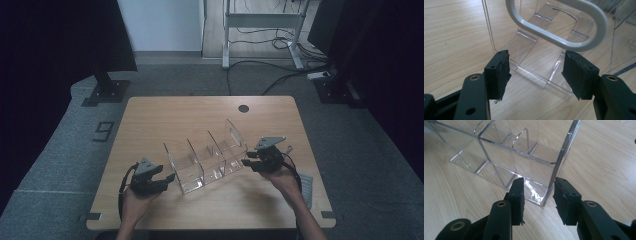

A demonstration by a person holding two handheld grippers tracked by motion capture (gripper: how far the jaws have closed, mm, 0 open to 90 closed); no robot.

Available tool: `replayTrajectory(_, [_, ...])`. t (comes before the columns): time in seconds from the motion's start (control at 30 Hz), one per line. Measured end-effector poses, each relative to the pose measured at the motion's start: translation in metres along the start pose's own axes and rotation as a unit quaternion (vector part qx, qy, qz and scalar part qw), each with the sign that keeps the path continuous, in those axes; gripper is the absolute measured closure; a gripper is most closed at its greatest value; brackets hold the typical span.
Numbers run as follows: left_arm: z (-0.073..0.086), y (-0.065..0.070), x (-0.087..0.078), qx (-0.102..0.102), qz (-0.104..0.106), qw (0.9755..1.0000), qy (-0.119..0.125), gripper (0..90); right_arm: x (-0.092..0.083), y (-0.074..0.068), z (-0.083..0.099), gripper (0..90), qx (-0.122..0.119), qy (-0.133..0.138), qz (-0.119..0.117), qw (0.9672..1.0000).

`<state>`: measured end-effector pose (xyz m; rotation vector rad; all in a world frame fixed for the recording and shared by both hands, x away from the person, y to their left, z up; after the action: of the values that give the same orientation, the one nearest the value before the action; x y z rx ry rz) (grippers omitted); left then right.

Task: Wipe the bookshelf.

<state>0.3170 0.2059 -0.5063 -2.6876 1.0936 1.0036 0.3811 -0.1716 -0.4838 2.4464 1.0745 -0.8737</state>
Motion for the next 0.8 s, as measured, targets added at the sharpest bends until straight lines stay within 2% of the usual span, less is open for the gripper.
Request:
replayTrajectory(0.13, [0.001, 0.001, -0.003, 0.000, 0.015, 0.9999, 0.004, 38.0, -0.001, -0.002, 0.001, 59.7, -0.003, 0.002, -0.001, 1.0000])
replayTrajectory(0.27, [0.003, 0.007, -0.008, 0.006, 0.038, 0.9993, 0.005, 36.4, -0.002, -0.004, 0.002, 58.4, -0.003, 0.002, -0.002, 1.0000])
replayTrajectory(0.4, [0.002, 0.013, -0.012, 0.015, 0.046, 0.9988, 0.003, 34.0, -0.003, -0.005, 0.002, 57.6, -0.001, 0.004, -0.003, 1.0000])
replayTrajectory(0.47, [0.005, 0.017, -0.016, 0.016, 0.064, 0.9978, 0.008, 32.1, -0.004, -0.005, 0.002, 56.3, -0.001, 0.005, -0.004, 1.0000])
replayTrajectory(0.57, [0.009, 0.024, -0.020, 0.030, 0.064, 0.9975, 0.004, 31.2, -0.004, -0.006, 0.002, 55.6, -0.003, 0.006, -0.004, 1.0000])
replayTrajectory(0.67, [0.009, 0.028, -0.023, 0.038, 0.065, 0.9971, 0.011, 31.2, -0.004, -0.006, 0.002, 57.4, -0.004, 0.006, -0.003, 1.0000])
replayTrajectory(0.8, [0.004, 0.031, -0.023, 0.044, 0.051, 0.9976, 0.017, 32.2, -0.004, -0.009, 0.003, 57.5, -0.006, 0.005, -0.014, 0.9999])
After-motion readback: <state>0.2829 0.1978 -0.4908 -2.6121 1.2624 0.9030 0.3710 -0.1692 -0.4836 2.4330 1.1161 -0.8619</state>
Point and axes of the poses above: each handheld gripper's, and its own axes: x roughly forward along the jaws, z roughly out of its underside, y roughly to its right, the point moved 3 cm from there along x, roughly forward along the jaws, and after that the axes turned 6 degrees about z, right-handed, at the moved point
